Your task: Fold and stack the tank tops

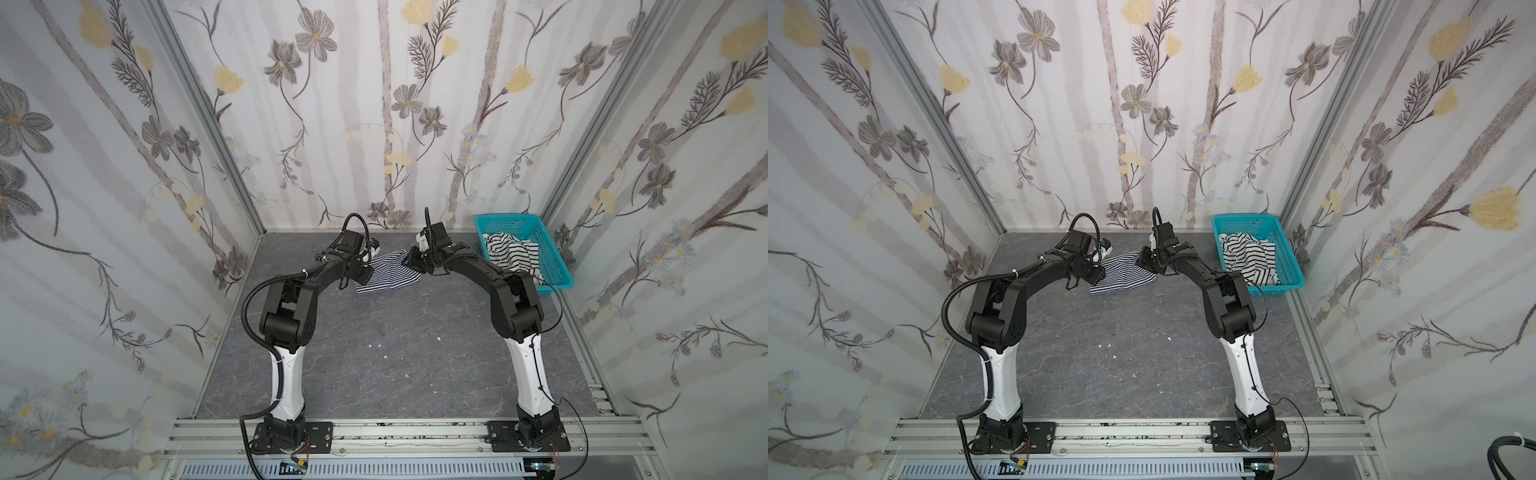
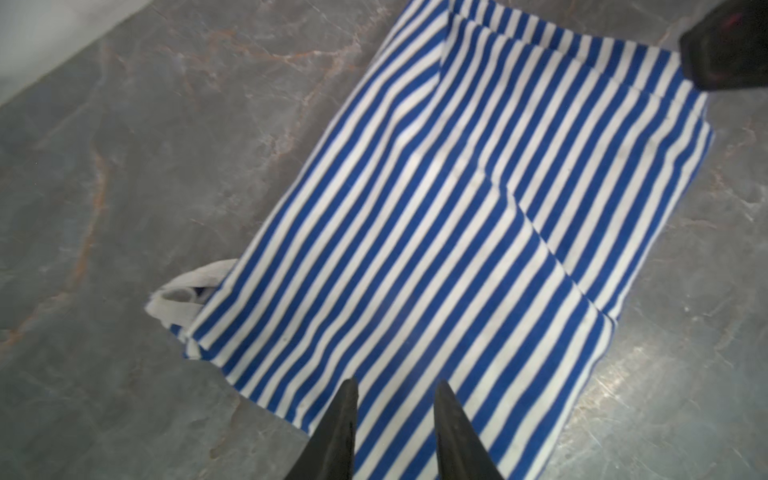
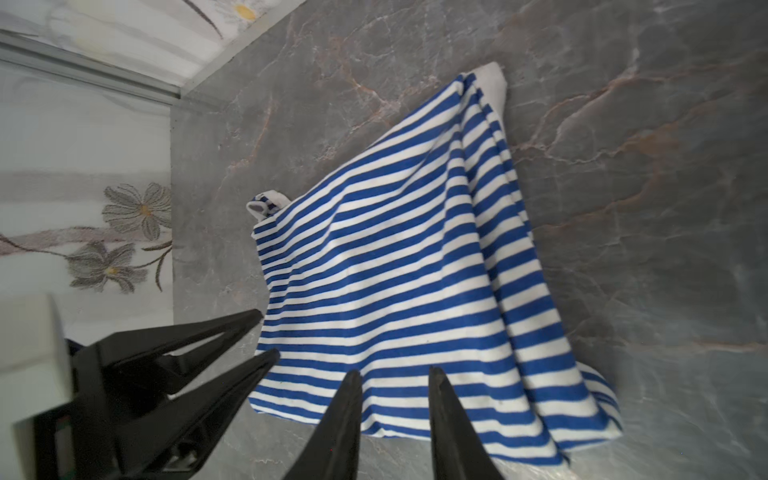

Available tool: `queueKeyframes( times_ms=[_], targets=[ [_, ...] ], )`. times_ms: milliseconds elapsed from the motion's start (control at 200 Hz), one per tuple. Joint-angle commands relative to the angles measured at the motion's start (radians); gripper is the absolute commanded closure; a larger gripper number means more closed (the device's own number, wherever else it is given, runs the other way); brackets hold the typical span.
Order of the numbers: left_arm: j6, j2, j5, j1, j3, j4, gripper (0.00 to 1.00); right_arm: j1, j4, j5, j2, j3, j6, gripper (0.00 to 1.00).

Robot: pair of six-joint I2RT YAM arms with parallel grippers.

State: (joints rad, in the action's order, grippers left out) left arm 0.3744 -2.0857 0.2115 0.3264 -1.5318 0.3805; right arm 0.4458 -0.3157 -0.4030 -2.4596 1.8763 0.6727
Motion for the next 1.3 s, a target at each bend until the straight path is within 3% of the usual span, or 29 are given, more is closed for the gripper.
queueKeyframes(
  times_ms=[0,200,330,675,1109,1294],
  targets=[
    [-0.019,0.006,0.023,0.007,0.032,0.014,0.67,0.005,0.058,-0.045,-0.023,0.005,0.005,0.71],
    [-0.005,0.000,-0.026,0.007,0.089,-0.003,0.68,0.001,0.038,-0.047,-0.074,0.006,0.019,0.70],
    [0.000,-0.018,-0.090,-0.002,0.103,-0.014,0.68,-0.009,-0.017,0.013,-0.088,-0.002,0.033,0.71],
    [0.067,0.081,-0.121,-0.082,0.252,-0.014,0.69,0.042,-0.054,0.096,0.021,-0.177,0.000,0.72],
    [0.147,0.259,-0.201,-0.254,0.435,-0.014,0.68,0.277,-0.010,0.015,0.053,-0.208,0.026,0.71],
    [0.199,0.311,-0.251,-0.342,0.446,-0.016,0.68,0.348,0.080,-0.028,0.139,-0.209,0.031,0.61]
  ],
)
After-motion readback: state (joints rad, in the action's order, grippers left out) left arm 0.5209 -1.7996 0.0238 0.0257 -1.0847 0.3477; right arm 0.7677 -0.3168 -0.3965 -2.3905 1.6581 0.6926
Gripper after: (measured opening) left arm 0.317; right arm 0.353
